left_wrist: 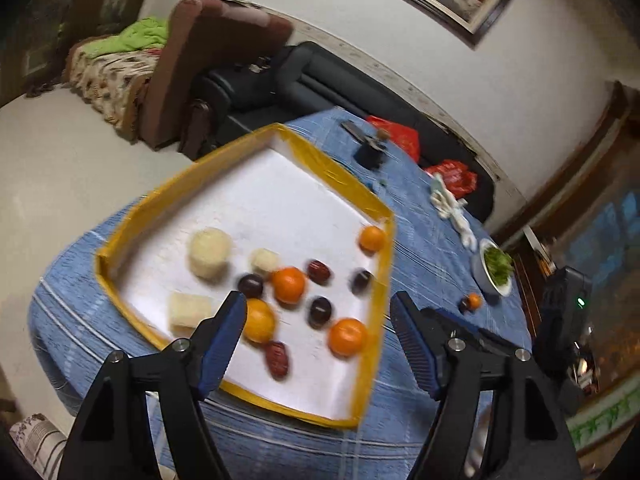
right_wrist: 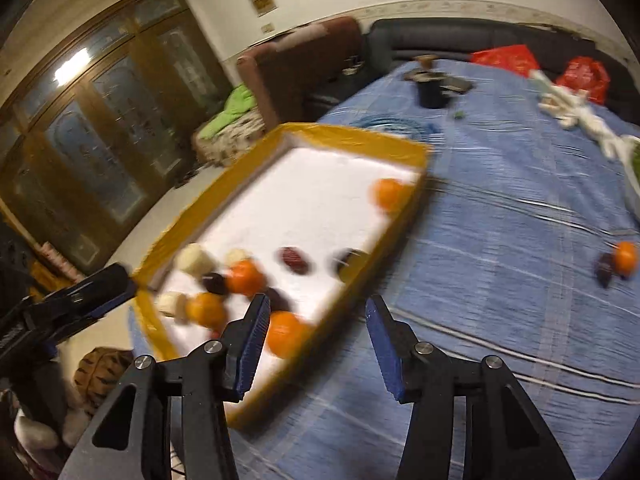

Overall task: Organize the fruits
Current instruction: 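Move both tools back toward the last plum and orange, then grasp the dark plum with the left tool while the right grasps the orange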

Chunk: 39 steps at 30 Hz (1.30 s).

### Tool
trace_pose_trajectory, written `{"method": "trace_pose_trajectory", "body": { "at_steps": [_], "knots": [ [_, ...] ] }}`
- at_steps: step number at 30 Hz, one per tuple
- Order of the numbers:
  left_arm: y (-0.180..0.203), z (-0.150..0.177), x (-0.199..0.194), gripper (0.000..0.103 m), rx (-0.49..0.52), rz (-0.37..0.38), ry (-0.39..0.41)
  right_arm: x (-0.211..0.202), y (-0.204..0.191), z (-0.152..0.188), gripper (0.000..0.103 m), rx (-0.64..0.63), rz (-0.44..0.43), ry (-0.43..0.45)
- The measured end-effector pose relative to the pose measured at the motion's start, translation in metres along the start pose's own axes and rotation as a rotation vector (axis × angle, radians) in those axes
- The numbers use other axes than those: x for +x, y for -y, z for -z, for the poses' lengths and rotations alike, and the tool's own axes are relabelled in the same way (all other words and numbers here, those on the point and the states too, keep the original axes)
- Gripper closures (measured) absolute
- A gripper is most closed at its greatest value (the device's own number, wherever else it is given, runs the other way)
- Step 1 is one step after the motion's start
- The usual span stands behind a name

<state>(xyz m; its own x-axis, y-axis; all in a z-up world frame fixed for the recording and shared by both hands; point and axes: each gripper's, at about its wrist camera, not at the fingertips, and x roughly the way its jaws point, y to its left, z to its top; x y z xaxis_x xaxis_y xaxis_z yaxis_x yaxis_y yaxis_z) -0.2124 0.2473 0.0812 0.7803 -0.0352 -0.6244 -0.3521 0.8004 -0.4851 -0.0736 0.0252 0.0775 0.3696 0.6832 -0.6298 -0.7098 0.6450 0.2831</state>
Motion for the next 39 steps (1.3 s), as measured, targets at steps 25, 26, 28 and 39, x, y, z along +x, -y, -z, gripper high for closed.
{"method": "trace_pose_trajectory", "body": {
  "at_steps": [25,26,28,39],
  "knots": [
    [0.092,0.039,0.055,0.027,0.239,0.026,-0.166,-0.022,0.239,-0.023,0.049,0.390,0.377,0.054],
    [0.095,0.041,0.056,0.027,0.245,0.027,-0.170,-0.020,0.240,-0.023,0.049,0.396,0.376,0.057],
    [0.100,0.044,0.058,0.027,0.262,0.026,-0.175,-0.018,0.242,-0.023,0.061,0.403,0.373,0.064],
    [0.163,0.047,0.100,0.027,0.407,0.067,-0.210,-0.063,0.241,0.023,0.065,0.473,0.271,0.163]
  ]
}}
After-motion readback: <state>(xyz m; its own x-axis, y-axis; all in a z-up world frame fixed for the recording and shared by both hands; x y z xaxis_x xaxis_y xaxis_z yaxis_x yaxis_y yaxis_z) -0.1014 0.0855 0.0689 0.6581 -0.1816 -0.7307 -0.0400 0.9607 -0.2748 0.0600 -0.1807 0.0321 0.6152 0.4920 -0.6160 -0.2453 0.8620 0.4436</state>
